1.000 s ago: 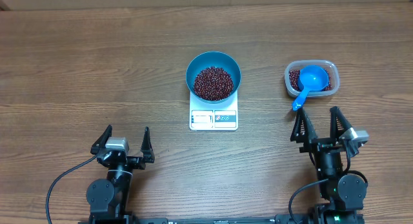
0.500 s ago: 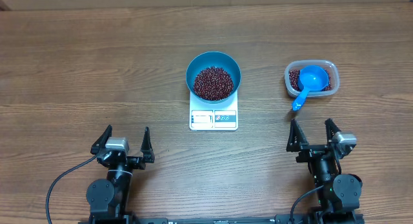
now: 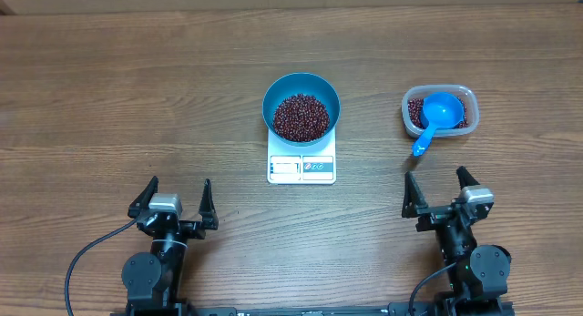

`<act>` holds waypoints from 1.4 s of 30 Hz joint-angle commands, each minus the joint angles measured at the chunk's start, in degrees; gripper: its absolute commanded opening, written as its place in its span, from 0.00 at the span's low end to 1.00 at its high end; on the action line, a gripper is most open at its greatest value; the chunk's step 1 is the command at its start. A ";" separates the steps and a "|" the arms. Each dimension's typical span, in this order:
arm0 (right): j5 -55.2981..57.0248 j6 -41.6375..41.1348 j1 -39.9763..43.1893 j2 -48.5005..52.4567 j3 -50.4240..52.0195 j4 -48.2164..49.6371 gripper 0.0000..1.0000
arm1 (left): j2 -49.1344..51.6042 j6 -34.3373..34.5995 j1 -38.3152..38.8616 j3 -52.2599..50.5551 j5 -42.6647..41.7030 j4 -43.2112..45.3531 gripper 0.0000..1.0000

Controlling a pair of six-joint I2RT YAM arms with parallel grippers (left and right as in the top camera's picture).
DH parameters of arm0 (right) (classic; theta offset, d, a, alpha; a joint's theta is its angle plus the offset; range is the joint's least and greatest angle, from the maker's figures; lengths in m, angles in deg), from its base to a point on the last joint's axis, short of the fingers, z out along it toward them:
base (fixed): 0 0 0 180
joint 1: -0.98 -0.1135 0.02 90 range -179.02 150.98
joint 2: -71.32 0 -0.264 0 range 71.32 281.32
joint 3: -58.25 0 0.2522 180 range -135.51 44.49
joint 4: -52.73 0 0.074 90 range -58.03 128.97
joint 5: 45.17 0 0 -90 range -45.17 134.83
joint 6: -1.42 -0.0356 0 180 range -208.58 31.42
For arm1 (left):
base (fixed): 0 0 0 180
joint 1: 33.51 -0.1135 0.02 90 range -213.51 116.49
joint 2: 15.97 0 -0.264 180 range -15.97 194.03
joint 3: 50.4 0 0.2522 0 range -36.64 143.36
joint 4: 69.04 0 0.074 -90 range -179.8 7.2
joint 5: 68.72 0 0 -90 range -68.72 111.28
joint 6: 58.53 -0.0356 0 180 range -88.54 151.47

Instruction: Scoop item into bowl and weigh 150g on scale

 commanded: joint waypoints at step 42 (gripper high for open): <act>-3.87 6.91 -0.22 -0.59 0.61 0.74 1.00 | -0.50 0.31 -0.42 -0.20 0.76 -0.20 1.00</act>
